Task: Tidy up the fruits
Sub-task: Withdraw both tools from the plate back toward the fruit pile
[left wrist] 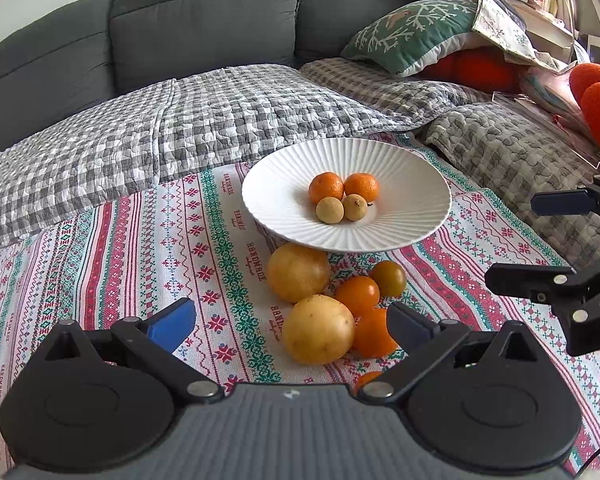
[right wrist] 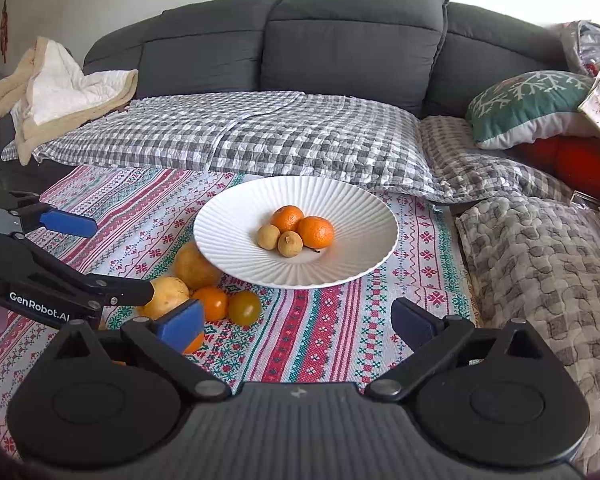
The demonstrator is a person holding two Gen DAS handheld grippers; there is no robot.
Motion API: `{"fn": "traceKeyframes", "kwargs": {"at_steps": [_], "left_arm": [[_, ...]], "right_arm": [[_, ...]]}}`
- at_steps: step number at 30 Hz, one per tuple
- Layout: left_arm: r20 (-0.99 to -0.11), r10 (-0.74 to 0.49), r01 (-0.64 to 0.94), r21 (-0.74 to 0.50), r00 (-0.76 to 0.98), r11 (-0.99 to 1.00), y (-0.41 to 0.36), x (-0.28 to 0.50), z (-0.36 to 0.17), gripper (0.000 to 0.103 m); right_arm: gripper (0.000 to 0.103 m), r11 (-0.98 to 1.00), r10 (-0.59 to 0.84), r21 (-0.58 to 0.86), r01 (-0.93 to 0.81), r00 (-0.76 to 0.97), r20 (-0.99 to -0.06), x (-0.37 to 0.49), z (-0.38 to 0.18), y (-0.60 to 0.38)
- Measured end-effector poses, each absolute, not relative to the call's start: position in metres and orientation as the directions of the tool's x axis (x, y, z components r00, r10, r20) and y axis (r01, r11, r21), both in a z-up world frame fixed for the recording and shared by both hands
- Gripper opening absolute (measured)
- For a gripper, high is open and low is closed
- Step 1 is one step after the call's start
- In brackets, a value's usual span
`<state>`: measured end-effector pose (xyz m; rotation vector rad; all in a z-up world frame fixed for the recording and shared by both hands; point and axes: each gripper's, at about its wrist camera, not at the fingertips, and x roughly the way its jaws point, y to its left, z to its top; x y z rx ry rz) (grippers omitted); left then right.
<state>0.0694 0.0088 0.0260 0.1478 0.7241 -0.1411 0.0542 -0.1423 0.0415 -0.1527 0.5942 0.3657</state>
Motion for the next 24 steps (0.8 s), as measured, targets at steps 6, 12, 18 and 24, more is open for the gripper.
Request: {"fn": "traceKeyframes", "kwargs": {"at_steps": [6, 12, 18, 24], "left_arm": [[-0.67, -0.081, 0.201, 0.103, 0.738, 0.974, 0.012, 0.054, 0.022, 0.095], [-0.672, -0.106, 0.243, 0.113, 0.732, 0.963, 0.018, 0.037, 0.02, 0.095], [-0.67, -0.111, 0.25, 0.115, 0.734, 0.961, 0.031, 0.022, 0.018, 0.095], [-0.661, -0.1, 0.254, 0.141, 0.744, 0.957, 0.043, 0.008, 0.011, 0.095]], "right_arm": [[0.102, 0.913, 0.313, -0.04, -0.406, 0.76, -0.57, 0.041, 0.033, -0.142], [0.102, 0.9, 0.334, -0.04, -0.434, 0.745, -0.577, 0.028, 0.025, -0.141], [0.102, 0.892, 0.358, -0.026, -0.452, 0.739, -0.571, 0.017, 0.023, -0.141], [0.102, 0.886, 0.358, -0.031, -0.462, 0.725, -0.589, 0.012, 0.014, -0.136]]}}
